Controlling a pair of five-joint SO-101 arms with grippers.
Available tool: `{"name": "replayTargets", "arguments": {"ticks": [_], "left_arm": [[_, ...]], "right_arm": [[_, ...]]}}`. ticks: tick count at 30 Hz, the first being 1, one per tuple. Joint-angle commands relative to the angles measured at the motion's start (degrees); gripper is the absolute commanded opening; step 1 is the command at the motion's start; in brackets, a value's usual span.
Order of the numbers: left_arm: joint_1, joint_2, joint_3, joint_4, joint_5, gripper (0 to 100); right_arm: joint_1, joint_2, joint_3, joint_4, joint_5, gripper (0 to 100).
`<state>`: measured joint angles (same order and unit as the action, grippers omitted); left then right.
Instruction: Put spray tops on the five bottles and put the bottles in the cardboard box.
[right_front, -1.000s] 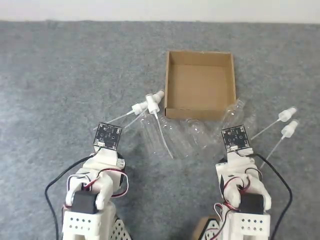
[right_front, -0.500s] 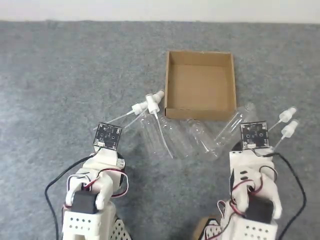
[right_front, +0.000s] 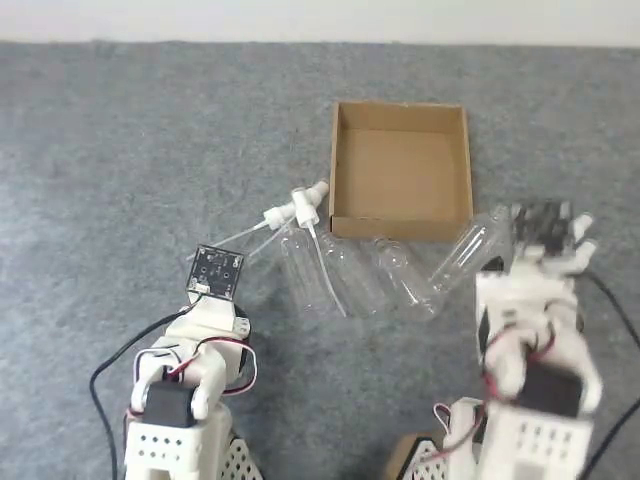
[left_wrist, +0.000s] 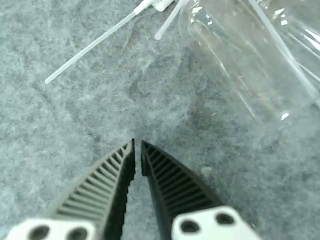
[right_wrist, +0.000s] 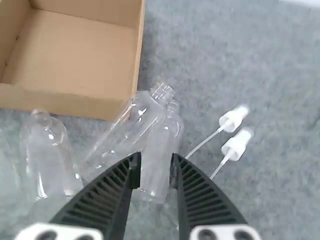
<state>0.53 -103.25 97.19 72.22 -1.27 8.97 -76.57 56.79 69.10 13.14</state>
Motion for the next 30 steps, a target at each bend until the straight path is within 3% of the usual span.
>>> {"name": "replayTargets", "arguments": {"ticks": [1, 10, 19, 30], "left_arm": [[-0.18, -1.14, -0.66, 0.18, 0.0, 1], [-0.18, -1.14, -0.66, 0.18, 0.0, 1], [-0.18, -1.14, -0.66, 0.18, 0.0, 1], [-0.18, -1.14, -0.66, 0.18, 0.0, 1]], "right_arm": [[0.22, 21.93, -15.47, 1.89, -6.42, 11.6], [-0.84, 43.82, -24.79, 0.13, -10.02, 29.2], [-7.6, 47.78, -24.97, -3.21, -13.63, 29.3], [-4.35, 54.9, -25.23, -11.21, -13.71, 29.3]]}}
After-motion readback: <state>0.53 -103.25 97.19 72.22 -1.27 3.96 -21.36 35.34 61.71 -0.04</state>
